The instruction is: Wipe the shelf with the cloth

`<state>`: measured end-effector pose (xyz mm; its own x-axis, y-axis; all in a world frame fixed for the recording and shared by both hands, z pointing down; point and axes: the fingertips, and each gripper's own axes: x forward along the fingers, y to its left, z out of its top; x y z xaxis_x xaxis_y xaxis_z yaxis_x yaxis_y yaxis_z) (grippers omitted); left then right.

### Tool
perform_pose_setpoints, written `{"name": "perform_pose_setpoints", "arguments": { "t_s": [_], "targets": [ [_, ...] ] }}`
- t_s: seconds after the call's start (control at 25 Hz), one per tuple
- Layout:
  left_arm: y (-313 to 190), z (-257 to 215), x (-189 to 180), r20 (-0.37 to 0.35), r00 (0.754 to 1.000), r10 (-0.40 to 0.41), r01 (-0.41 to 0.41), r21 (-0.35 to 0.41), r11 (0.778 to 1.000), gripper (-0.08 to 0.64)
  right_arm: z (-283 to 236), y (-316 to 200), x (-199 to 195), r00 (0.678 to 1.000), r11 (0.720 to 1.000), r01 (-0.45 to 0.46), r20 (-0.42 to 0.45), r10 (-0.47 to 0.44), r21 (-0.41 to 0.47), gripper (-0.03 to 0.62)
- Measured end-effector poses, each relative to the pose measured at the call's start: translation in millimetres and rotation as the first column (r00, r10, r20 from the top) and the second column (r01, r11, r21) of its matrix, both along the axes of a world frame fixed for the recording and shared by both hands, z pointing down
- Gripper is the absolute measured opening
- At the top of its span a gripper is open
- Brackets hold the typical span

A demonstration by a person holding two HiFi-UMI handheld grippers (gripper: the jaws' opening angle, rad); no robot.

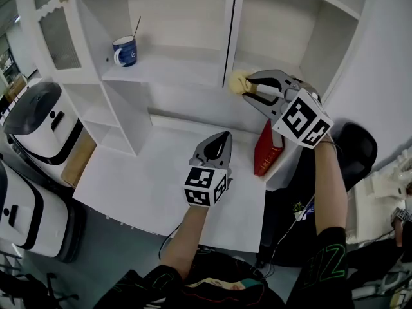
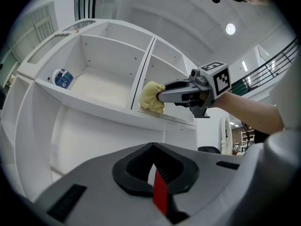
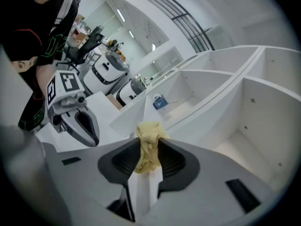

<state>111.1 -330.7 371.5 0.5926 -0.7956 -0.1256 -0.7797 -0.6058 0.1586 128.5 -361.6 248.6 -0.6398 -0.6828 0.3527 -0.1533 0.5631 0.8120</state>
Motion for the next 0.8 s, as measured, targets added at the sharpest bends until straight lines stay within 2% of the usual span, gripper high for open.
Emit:
{"name": "perform_pose_setpoints", "arguments": {
  "t_s": [0.08,0.24,0.36,0.44,0.6,0.8],
  "targets": [
    [-0.4,4.7,-5.1,-0.004,1.0,-0.011,0.011,-0.012,1.0,-0.006,-0.4,13.7,-1.3,0.994,1.0,0.029,0.105,-0.029,0.004,0.121],
    [1.7,15.5,-14.6,-0.001,1.0,-0.03,0.03,-0.035,0.999,-0.006,6.9,41.2,8.8,0.959,0.999,0.017,0.281,-0.025,0.033,0.124],
    [1.5,21.6,-22.3,0.011,0.999,-0.05,0.051,-0.043,0.998,-0.006,13.5,53.4,20.1,0.879,1.0,0.001,0.477,-0.002,0.003,0.124],
    [1.5,24.1,-28.0,0.018,0.997,-0.074,0.075,-0.034,0.997,-0.006,22.1,55.9,29.5,0.823,1.0,-0.019,0.567,0.025,-0.018,0.124],
    [2.4,32.1,-32.2,0.045,0.994,-0.1,0.101,-0.025,0.995,-0.006,50.7,60.5,46.5,0.718,0.993,-0.076,0.685,0.119,-0.092,0.126],
    [2.9,42.8,-30.0,0.085,0.991,-0.107,0.109,-0.022,0.994,-0.006,95.4,66.4,77.5,0.594,0.965,-0.167,0.76,0.263,-0.203,0.126]
  ]
}}
